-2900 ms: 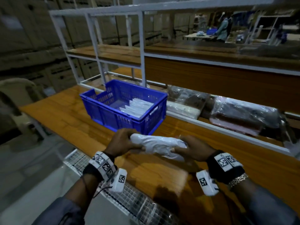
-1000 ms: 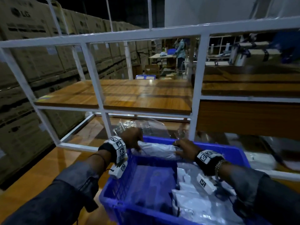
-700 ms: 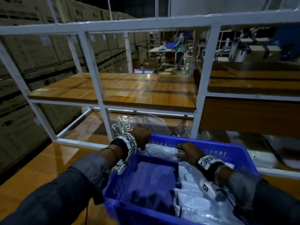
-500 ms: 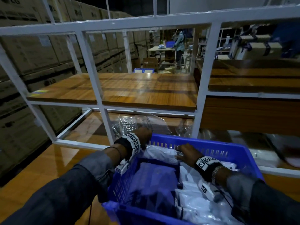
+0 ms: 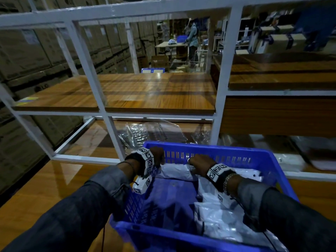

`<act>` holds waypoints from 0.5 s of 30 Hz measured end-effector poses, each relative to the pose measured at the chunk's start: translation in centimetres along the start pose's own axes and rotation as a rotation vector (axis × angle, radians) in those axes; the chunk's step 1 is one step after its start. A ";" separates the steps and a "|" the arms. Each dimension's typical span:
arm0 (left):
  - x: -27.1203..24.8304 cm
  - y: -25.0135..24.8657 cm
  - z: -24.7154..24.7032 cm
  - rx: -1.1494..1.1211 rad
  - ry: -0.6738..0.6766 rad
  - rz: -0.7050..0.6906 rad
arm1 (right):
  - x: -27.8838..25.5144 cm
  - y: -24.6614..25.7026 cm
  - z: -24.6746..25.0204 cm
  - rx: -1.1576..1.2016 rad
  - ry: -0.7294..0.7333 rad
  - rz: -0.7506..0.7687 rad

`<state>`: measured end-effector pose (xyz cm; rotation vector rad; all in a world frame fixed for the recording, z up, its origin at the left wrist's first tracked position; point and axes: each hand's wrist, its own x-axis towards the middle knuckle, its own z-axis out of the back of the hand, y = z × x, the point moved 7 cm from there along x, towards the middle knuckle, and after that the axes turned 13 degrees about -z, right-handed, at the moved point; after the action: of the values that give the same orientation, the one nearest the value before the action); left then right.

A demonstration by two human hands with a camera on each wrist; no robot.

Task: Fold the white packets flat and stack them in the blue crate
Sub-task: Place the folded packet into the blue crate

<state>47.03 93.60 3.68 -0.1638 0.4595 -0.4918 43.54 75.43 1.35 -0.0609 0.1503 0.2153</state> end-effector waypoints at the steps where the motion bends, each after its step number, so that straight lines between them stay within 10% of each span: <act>1: 0.1 0.2 -0.2 0.003 -0.011 0.000 | -0.1 0.1 0.0 -0.029 -0.002 0.004; 10: -0.1 1.1 -0.3 0.051 -0.248 0.025 | -1.3 1.9 3.8 -0.072 -0.135 0.013; 15: 0.4 0.7 -2.1 0.051 -0.216 0.005 | -1.6 3.3 2.4 0.130 0.171 0.062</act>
<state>46.64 93.92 1.45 -0.1649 0.2359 -0.4748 41.58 78.53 3.86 0.0549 0.3368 0.2614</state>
